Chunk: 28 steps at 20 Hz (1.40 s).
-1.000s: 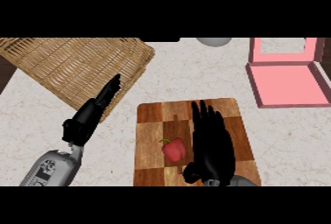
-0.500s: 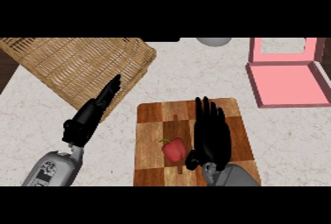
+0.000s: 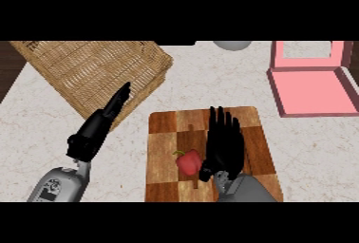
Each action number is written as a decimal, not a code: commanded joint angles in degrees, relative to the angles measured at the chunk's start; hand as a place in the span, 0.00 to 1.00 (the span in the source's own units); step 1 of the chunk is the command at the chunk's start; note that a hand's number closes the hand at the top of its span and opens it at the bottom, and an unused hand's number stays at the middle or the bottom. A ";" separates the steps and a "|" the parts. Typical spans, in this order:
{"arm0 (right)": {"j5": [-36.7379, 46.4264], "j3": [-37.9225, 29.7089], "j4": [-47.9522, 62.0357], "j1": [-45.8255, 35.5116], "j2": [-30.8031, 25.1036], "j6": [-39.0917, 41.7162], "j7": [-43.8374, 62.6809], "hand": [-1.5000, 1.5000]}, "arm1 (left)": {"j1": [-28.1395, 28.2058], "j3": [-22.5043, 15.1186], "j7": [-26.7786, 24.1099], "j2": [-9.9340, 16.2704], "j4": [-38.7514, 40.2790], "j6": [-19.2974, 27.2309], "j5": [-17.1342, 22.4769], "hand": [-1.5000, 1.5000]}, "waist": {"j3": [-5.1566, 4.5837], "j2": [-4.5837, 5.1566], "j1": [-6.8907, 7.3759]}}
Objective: Pick the lemon from the cutting board and place it in the cardboard box
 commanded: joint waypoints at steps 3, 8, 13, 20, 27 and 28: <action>-0.97 -0.60 3.12 -0.71 0.94 1.36 1.98 0.00 | -4.56 3.30 0.67 -1.76 5.69 -1.72 -0.86 0.50 | -0.13 0.25 -0.22; 0.57 -0.93 4.79 3.03 0.96 -1.24 -0.04 0.00 | 0.61 2.59 1.32 -2.39 1.60 -2.89 -1.47 0.50 | -0.13 0.19 -0.10; -0.85 -3.15 4.63 0.71 0.97 2.83 0.32 0.00 | -0.10 3.82 2.17 -3.30 0.54 -4.06 -2.32 0.50 | -0.13 0.18 -0.09; 3.34 -3.52 11.16 1.87 0.96 -0.72 -1.49 0.00 | -1.29 4.14 3.33 -4.93 1.77 -4.46 -3.61 0.50 | -0.13 0.21 -0.13; 2.50 -5.49 15.81 0.84 0.98 -2.98 -6.08 1.00 | -1.99 5.62 -0.78 -6.51 4.95 -5.38 -5.11 0.50 | -0.13 0.27 -0.21; 2.84 -4.32 16.18 2.55 0.13 -3.30 -7.58 1.00 | 0.06 6.36 0.37 -4.95 1.96 -6.60 -3.84 0.50 | -0.13 0.24 -0.07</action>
